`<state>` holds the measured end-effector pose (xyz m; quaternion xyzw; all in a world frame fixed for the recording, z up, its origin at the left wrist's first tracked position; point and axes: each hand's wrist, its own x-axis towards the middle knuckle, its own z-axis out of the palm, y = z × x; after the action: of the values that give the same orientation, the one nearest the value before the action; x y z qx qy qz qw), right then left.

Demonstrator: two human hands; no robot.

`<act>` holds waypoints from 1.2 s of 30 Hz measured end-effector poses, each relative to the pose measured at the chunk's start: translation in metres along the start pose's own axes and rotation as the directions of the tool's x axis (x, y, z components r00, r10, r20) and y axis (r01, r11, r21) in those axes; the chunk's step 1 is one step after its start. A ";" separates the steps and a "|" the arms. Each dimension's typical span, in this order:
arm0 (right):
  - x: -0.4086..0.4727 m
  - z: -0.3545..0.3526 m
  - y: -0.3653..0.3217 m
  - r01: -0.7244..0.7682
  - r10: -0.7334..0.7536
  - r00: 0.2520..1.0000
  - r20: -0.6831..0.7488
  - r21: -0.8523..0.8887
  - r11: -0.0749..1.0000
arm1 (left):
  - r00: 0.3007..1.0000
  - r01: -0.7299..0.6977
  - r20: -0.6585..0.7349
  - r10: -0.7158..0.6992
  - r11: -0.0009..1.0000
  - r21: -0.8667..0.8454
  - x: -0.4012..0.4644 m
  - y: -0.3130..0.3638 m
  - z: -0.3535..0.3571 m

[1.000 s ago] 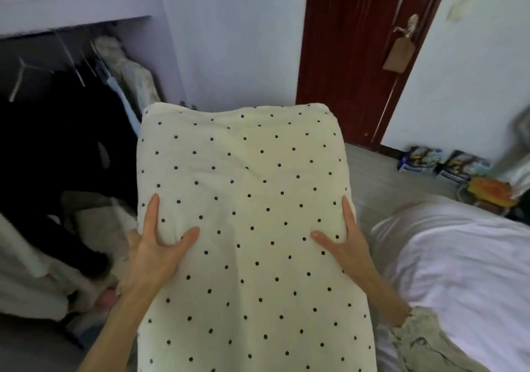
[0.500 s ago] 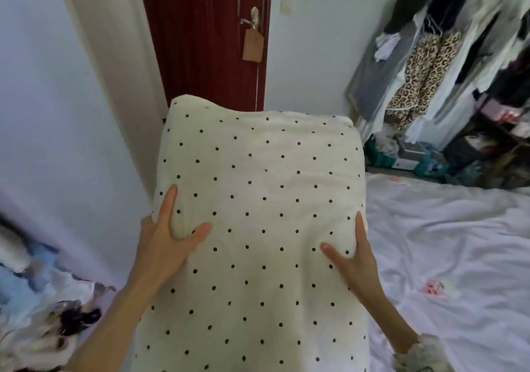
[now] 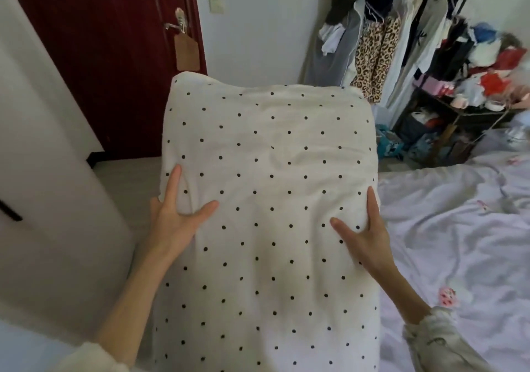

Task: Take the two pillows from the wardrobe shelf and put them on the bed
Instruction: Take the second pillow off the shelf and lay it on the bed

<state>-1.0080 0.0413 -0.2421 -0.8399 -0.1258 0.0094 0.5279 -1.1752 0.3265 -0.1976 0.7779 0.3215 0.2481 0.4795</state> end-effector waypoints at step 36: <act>0.591 0.270 -0.048 -0.284 0.255 0.928 -0.273 -0.074 0.956 | 0.929 -0.042 0.371 0.005 0.995 0.089 0.735 0.005 0.185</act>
<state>-0.4859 0.4306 -0.2499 -0.8714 0.0608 -0.0355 0.4854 -0.5527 0.7582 -0.2130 0.8366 0.2275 0.0872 0.4907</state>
